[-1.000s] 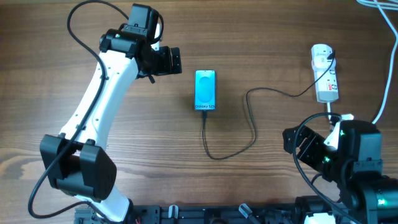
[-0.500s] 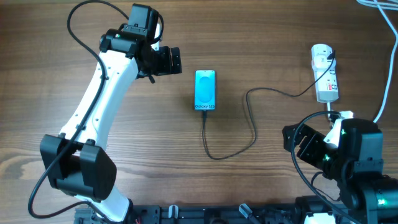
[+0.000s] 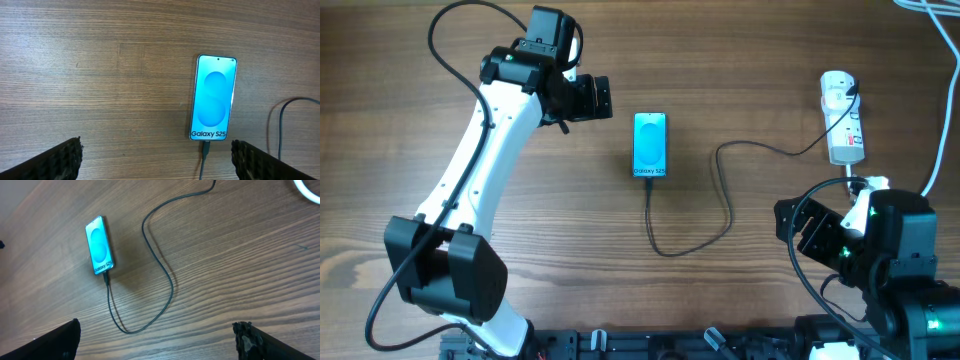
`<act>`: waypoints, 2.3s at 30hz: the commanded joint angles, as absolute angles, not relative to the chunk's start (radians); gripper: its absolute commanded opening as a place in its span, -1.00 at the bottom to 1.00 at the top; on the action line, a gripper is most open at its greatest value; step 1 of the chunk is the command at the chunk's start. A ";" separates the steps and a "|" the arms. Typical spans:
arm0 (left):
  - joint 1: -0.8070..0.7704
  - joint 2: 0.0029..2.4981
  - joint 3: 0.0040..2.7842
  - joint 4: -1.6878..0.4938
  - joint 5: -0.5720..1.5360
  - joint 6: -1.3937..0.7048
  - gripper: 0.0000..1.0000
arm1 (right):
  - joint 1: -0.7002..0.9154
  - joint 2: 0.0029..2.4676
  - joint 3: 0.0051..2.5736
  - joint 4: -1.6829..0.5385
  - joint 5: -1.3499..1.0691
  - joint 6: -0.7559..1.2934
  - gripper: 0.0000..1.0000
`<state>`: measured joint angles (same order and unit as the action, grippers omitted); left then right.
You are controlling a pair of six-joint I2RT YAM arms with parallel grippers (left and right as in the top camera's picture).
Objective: Plug charger to phone and switch on socket
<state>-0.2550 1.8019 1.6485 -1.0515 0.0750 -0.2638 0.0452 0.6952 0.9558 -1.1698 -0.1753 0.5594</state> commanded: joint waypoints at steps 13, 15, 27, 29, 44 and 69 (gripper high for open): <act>-0.257 1.807 1.648 -1.052 0.066 -0.244 1.00 | 0.052 0.387 0.776 -0.866 -0.154 0.315 1.00; -0.257 1.807 1.648 -1.052 0.066 -0.244 1.00 | 0.052 0.297 0.661 -0.750 -0.153 0.313 1.00; -0.257 1.807 1.648 -1.052 0.066 -0.244 1.00 | 0.052 0.004 0.130 -0.092 -0.091 0.131 1.00; -0.257 1.807 1.648 -1.052 0.066 -0.243 1.00 | 0.052 0.003 0.087 0.001 -0.075 0.131 1.00; -0.257 1.807 1.648 -1.052 0.066 -0.243 1.00 | 0.051 0.003 0.005 -0.001 -0.026 0.051 1.00; -0.257 1.807 1.648 -1.052 0.066 -0.243 1.00 | 0.051 0.004 0.005 0.001 -0.045 -0.052 1.00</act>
<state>-0.2550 1.8027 1.6485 -1.0515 0.0750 -0.2638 0.0471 0.0154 0.0063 -0.0017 -0.0406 -0.0326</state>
